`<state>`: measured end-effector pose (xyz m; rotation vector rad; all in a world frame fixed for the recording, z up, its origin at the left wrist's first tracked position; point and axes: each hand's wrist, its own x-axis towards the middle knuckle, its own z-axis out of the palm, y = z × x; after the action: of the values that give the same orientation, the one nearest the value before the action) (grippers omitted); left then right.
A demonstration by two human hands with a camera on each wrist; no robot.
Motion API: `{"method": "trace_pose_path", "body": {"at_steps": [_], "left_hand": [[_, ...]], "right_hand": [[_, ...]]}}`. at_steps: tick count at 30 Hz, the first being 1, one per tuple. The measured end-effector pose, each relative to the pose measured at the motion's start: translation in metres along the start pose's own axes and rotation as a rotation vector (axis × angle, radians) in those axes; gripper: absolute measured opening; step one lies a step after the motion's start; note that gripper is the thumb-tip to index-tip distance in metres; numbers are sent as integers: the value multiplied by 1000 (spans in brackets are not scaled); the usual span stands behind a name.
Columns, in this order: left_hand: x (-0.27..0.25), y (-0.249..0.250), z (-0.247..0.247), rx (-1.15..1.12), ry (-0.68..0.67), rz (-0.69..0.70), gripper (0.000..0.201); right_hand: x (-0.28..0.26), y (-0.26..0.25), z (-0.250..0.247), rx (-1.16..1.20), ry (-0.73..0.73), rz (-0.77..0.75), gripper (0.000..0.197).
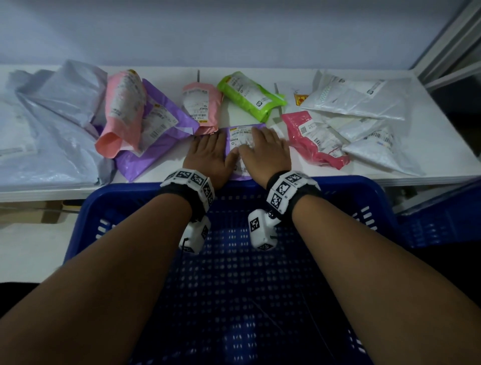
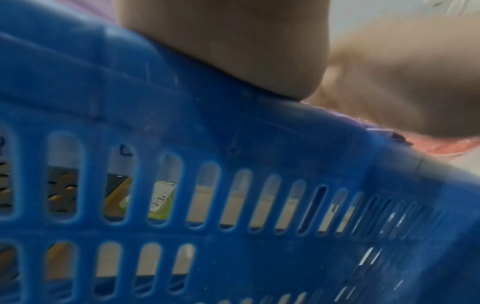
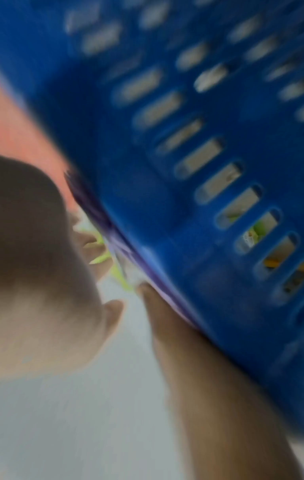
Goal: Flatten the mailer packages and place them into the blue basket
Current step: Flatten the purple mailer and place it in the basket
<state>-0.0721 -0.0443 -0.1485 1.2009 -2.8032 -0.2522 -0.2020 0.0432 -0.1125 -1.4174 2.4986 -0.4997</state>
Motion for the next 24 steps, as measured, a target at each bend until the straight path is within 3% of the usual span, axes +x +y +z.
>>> {"method": "trace_pose_path", "body": {"at_steps": [3,6,10,14,19,22,24], "left_hand": [[-2,0,-7,98,-60,55,87],[-8,0,-15,194,-113,98,75],[-6,1,-12,202,-107,89,76],[1,4,-5,14,-96,-6,95],[2,3,-2,-3,-49,-18,89],[1,4,-3,-14,-58,-22,89],[0,3,-3,-1,-80,3,93]], "right_hand": [[3,-27,5,-81,134,-214,62],[7,-50,19,-85,26,-353,53],[15,-39,31,-65,-1,-316,50],[26,1,16,18,13,-219,50],[27,31,-3,-157,-195,-153,66],[29,16,-12,-274,-76,-181,61],[31,-10,-10,-163,-7,-249,54]]}}
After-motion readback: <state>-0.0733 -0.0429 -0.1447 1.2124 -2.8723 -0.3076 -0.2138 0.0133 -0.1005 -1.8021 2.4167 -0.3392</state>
